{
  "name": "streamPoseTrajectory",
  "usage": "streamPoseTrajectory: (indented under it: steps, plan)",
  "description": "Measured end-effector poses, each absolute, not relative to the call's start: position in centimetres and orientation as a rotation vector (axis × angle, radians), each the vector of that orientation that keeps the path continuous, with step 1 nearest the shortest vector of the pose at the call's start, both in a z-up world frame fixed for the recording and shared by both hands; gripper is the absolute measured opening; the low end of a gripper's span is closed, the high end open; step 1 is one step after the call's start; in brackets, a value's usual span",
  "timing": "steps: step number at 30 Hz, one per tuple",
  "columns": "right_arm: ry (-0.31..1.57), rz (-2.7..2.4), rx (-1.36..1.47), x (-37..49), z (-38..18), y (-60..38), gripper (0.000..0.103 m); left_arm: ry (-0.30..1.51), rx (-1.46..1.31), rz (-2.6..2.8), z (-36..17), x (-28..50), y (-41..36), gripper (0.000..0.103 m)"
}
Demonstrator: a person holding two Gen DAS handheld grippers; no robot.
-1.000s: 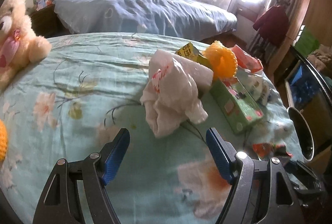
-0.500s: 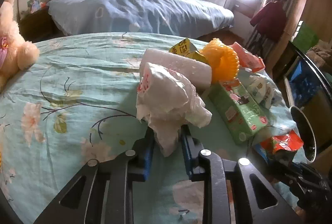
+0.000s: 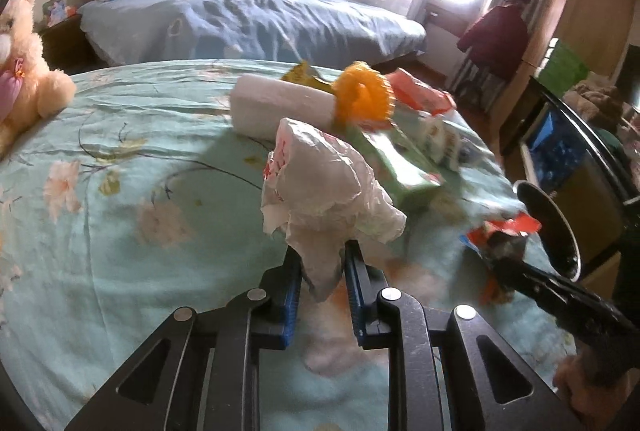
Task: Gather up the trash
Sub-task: 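Grasp the white tissue with the left tool while the right tool grasps the red wrapper, then carry the red wrapper over the bin with the right tool while the left tool holds the tissue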
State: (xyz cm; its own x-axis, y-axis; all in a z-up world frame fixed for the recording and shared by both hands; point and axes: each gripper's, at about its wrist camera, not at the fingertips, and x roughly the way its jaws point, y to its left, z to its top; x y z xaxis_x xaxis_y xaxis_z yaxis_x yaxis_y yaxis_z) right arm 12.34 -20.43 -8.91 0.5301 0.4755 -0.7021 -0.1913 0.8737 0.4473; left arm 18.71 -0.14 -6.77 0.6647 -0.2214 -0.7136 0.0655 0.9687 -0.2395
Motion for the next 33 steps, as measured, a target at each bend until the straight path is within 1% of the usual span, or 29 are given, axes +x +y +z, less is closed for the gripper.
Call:
streamPoseTrajectory:
  steps: [13, 33]
  plan:
    - [0.874, 0.349, 0.367, 10.2, -7.5, -25.1, 0.015, 0.825, -0.141, -0.289, -5.0, 15.9, -5.1, 0.019]
    - [0.817, 0.192, 0.45, 8.4, -7.0, -34.2, 0.015, 0.833, -0.042, -0.428, -4.3, 16.7, -13.0, 0.019]
